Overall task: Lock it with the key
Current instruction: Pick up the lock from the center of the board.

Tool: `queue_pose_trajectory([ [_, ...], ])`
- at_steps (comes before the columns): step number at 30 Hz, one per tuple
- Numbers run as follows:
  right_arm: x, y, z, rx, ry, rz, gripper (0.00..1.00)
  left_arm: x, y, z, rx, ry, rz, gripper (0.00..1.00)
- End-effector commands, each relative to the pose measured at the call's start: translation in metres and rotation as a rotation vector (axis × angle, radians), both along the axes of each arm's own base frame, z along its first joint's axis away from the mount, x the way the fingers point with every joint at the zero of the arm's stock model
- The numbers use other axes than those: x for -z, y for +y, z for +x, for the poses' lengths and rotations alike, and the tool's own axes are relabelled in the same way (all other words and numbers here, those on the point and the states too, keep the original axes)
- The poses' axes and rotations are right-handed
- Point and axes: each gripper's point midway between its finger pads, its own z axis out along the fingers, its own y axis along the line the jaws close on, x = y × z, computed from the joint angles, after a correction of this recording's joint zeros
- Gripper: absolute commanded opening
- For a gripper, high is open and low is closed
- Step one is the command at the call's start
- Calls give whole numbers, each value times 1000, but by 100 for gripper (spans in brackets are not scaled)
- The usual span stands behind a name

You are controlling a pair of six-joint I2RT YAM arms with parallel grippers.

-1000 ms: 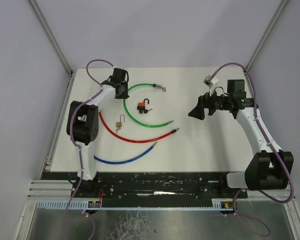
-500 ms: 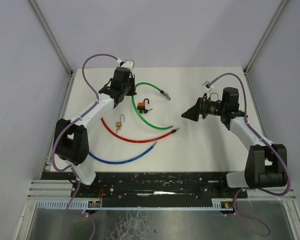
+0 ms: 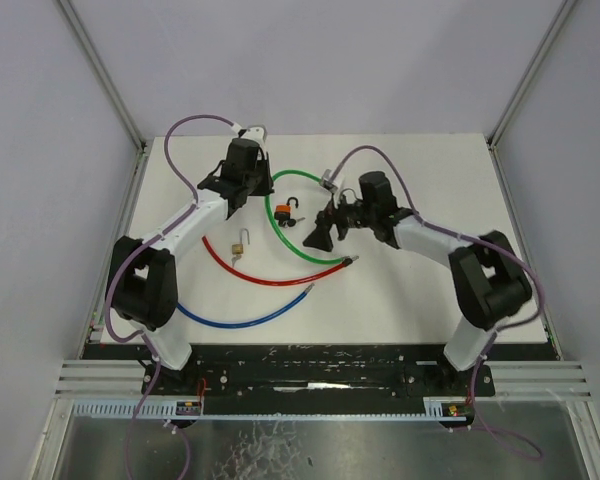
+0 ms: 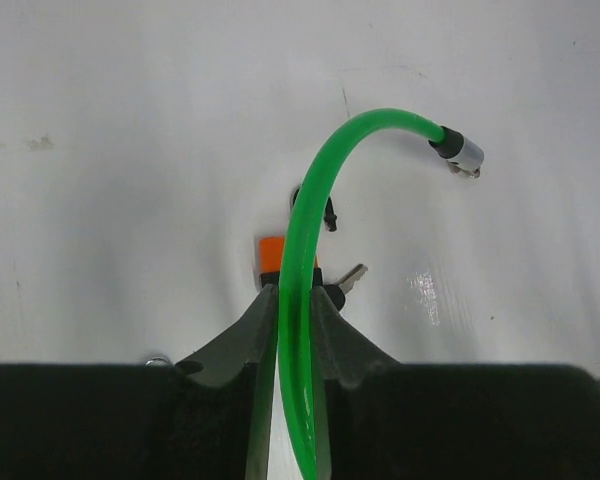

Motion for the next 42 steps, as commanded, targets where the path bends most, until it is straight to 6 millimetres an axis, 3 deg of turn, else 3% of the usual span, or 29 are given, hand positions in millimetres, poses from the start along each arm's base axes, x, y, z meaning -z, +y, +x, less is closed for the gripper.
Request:
queue_pose_trajectory([
  [1,-12,46,37,-18,-128,-11,100,-9,-9,4,4,-43,-59,0],
  [8,9,83,28,-87,-52,-67,93,-2,-13,3,14,-18,-73,0],
  [15,7,105,11,-143,26,-66,71,5,-13,-1,15,6,-76,0],
  [18,10,108,8,-135,53,-67,57,4,-15,-2,17,10,-85,0],
  [22,7,109,9,-122,77,-64,22,0,-15,-4,18,6,-102,0],
  [24,-1,108,8,-132,68,-70,6,-5,-15,-7,18,-9,-116,0],
  [26,-19,106,6,-152,53,-55,0,-13,-14,-9,15,-31,-137,3],
  [30,-58,94,9,-168,28,-9,0,-39,-8,-14,8,-96,-216,27],
  [34,-91,66,17,-176,2,49,0,-70,-2,-27,9,-186,-307,52],
  [42,-156,11,2,-234,-109,112,0,-118,4,-71,64,-382,-431,75],
])
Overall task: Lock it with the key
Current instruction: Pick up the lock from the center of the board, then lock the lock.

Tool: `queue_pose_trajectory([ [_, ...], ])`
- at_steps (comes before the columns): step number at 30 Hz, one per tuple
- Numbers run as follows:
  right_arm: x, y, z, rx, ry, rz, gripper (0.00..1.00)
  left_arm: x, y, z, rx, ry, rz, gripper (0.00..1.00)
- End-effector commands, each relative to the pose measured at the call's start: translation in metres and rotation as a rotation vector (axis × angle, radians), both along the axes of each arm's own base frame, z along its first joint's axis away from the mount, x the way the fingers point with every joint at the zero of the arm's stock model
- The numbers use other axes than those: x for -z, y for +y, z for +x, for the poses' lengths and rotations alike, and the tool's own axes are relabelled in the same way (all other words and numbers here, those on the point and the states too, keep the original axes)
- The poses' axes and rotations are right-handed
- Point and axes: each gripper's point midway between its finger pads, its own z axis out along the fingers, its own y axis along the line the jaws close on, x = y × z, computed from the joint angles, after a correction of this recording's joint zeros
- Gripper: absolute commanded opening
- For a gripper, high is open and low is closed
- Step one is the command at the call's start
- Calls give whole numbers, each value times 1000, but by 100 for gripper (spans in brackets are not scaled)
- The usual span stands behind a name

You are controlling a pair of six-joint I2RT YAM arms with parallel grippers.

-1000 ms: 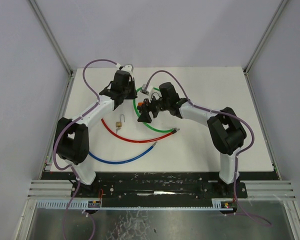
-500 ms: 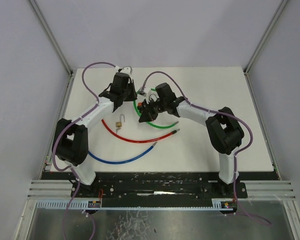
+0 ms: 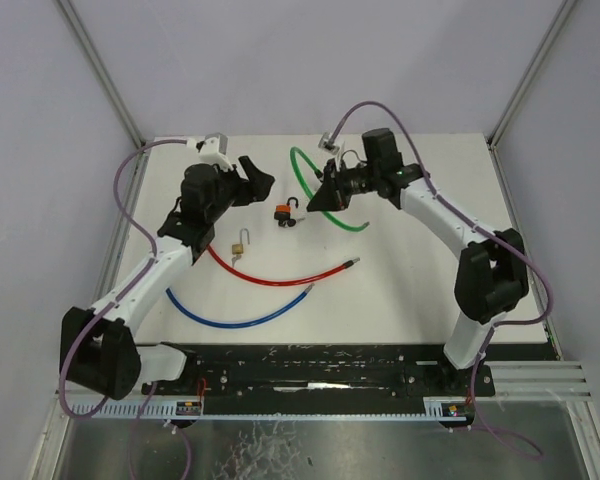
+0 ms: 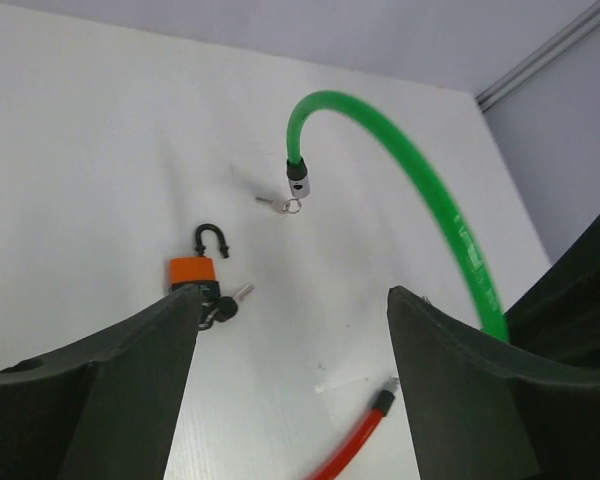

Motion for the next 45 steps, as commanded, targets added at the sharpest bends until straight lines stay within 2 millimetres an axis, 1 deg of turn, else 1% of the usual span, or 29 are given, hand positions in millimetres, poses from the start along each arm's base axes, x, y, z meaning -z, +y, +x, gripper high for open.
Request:
queue_pose_trajectory([
  [1,-90,-22,-21,-121,-202,135,0,-45,-5,-19,63,-197,-113,76],
  [2,-103,-30,-26,-132,-222,148,0,-48,-7,-25,88,-225,-124,78],
  [4,-123,-42,-34,-158,-240,176,0,-55,-14,-39,160,-307,-138,78],
  [6,-135,-51,-44,-180,-233,195,0,-59,-21,-53,242,-425,-126,78],
  [8,-147,-54,-57,-203,-236,211,0,-60,-25,-66,302,-562,-98,79],
  [10,-158,-57,-70,-222,-227,232,0,-68,-24,-72,314,-715,-62,85],
  [12,-168,-59,-82,-237,-223,250,0,-76,-29,-79,359,-843,-22,90],
  [14,-176,-62,-92,-247,-203,266,0,-84,-39,-77,411,-891,-25,93],
  [15,-182,-62,-96,-258,-212,282,0,-86,-44,-72,437,-885,-39,94],
  [16,-181,-62,-101,-264,-191,291,0,-90,-49,-67,459,-875,-61,95],
  [18,-185,-64,-108,-280,-176,313,0,-92,-60,-55,502,-843,-108,100],
  [19,-187,-64,-112,-290,-166,322,0,-94,-63,-50,515,-838,-128,100],
  [20,-187,-65,-114,-293,-157,327,0,-92,-67,-44,522,-832,-152,100],
  [25,-187,-65,-120,-328,-98,354,0,-95,-78,-26,553,-832,-235,100],
  [29,-186,-65,-122,-343,-65,360,0,-96,-93,-12,614,-822,-273,100],
  [30,-186,-65,-123,-345,-61,361,0,-95,-96,-8,621,-817,-279,98],
  [32,-185,-66,-123,-348,-57,361,0,-95,-100,0,633,-812,-289,91],
  [33,-186,-65,-123,-350,-56,362,0,-93,-102,4,638,-801,-295,84],
  [36,-186,-66,-124,-356,-50,363,0,-84,-108,20,641,-750,-302,69],
  [37,-186,-66,-124,-358,-47,363,0,-81,-110,24,645,-735,-307,65],
  [40,-186,-66,-125,-365,-45,363,0,-76,-114,26,674,-728,-330,59],
  [42,-186,-66,-125,-367,-43,364,0,-75,-117,25,697,-734,-343,52],
  [44,-186,-66,-125,-365,-42,364,0,-77,-119,22,719,-748,-344,42],
  [45,-185,-66,-124,-361,-38,364,0,-79,-119,20,727,-759,-342,33],
])
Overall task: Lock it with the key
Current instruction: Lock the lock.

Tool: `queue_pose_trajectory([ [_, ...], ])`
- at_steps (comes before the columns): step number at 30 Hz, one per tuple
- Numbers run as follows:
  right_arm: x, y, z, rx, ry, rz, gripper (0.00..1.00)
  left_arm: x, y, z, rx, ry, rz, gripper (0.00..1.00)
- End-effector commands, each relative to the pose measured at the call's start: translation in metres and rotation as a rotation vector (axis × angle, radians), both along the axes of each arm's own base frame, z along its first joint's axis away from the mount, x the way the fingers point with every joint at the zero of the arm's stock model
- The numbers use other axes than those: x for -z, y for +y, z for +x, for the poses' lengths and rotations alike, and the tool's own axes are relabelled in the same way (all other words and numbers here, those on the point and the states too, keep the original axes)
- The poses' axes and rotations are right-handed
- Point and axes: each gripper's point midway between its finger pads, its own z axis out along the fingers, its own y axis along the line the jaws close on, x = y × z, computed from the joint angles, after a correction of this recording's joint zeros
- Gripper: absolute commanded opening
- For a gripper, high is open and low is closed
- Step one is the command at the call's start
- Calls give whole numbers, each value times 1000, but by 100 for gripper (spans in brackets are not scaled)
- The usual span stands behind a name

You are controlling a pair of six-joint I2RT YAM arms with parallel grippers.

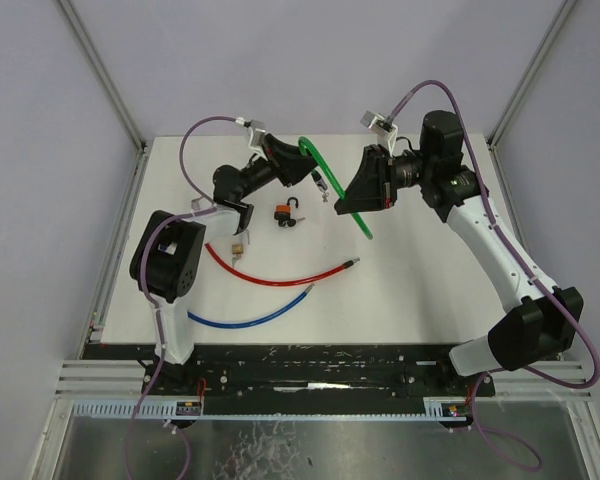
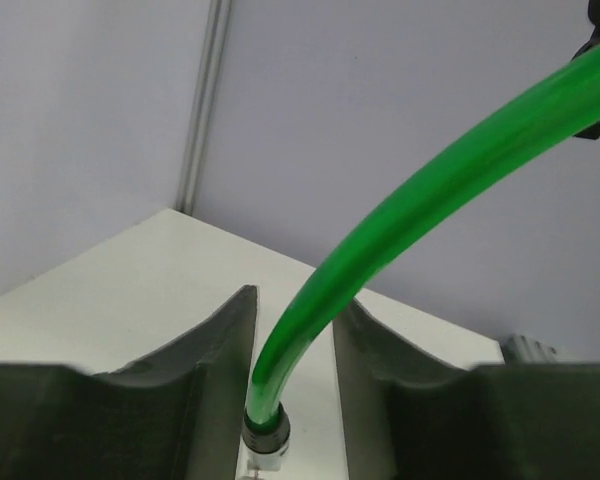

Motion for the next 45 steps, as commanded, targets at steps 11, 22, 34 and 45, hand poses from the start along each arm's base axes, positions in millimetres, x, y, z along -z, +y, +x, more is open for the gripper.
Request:
queue_pose_trajectory([
  [11,-9,-39,50,210,-77,28,26,-39,29,-39,-141,-136,80,0],
  [22,17,-65,101,540,-349,-226,68,-35,56,-22,-458,5,378,0],
  [34,-40,-100,107,655,-666,-415,100,-37,51,-20,-654,-52,787,0],
  [45,-20,-56,122,572,-674,-504,100,-51,17,-38,-610,-227,894,0],
])
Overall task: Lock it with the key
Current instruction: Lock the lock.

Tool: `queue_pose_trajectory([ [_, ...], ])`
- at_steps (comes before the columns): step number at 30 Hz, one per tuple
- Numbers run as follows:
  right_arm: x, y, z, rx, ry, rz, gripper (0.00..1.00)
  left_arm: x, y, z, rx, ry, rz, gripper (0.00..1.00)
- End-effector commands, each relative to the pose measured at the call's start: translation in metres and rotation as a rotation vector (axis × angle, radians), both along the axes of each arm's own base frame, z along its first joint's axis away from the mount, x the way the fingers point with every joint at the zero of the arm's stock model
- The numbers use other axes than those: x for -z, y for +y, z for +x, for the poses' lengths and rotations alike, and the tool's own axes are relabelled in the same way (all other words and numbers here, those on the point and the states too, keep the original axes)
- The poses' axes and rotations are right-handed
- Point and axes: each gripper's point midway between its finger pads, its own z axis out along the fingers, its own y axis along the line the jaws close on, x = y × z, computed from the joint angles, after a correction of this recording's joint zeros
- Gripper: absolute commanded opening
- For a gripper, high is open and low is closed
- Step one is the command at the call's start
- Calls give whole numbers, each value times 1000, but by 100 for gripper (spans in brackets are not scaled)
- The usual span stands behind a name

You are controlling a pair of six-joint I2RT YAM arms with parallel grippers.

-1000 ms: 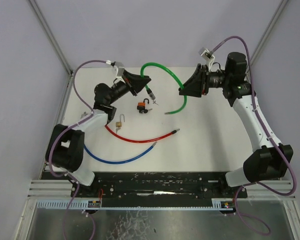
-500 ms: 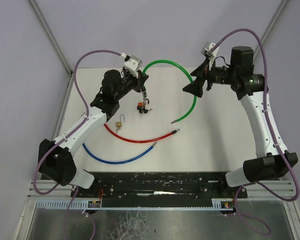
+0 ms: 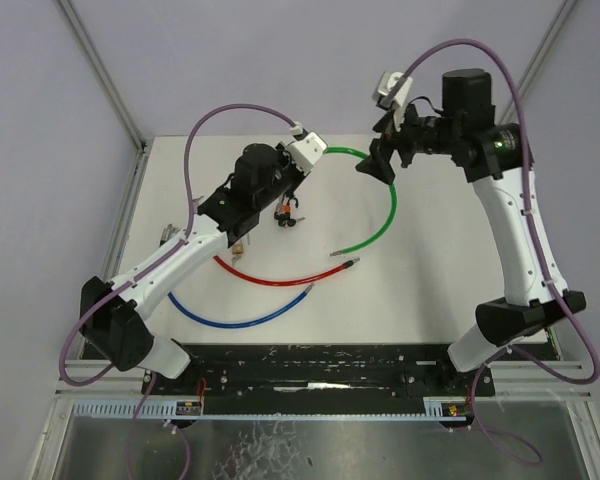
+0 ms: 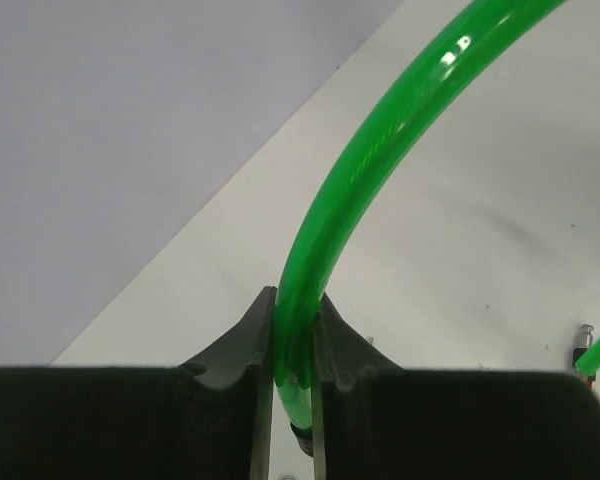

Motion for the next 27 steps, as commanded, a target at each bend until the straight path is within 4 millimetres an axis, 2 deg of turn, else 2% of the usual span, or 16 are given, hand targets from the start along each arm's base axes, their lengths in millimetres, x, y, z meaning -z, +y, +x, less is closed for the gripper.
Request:
queue_pose_trajectory([
  [1,22,10,11,16,37,-71,100,-45,-8,-2,20,-130,16,0],
  [6,42,25,12,-4,72,-109,93,-49,-15,-9,46,-141,23,0],
  [9,55,33,16,-19,104,-124,79,-48,-18,-12,63,-145,29,0],
  [10,57,35,16,-23,109,-124,69,-48,-19,-13,66,-146,32,0],
  [11,57,36,15,-29,114,-119,53,-47,-19,-13,66,-145,34,0],
  [14,56,40,7,-64,131,-100,15,-50,-20,-15,71,-149,25,0],
  [16,55,41,1,-87,138,-90,1,-50,-21,-17,73,-152,12,0],
  [19,50,41,-6,-88,129,-61,0,-55,-21,-20,73,-168,-36,2],
  [22,40,38,-7,-61,107,5,0,-61,-21,-26,82,-176,-107,12],
  [27,26,25,-2,-43,153,128,0,-74,-20,-36,98,-154,-234,43],
])
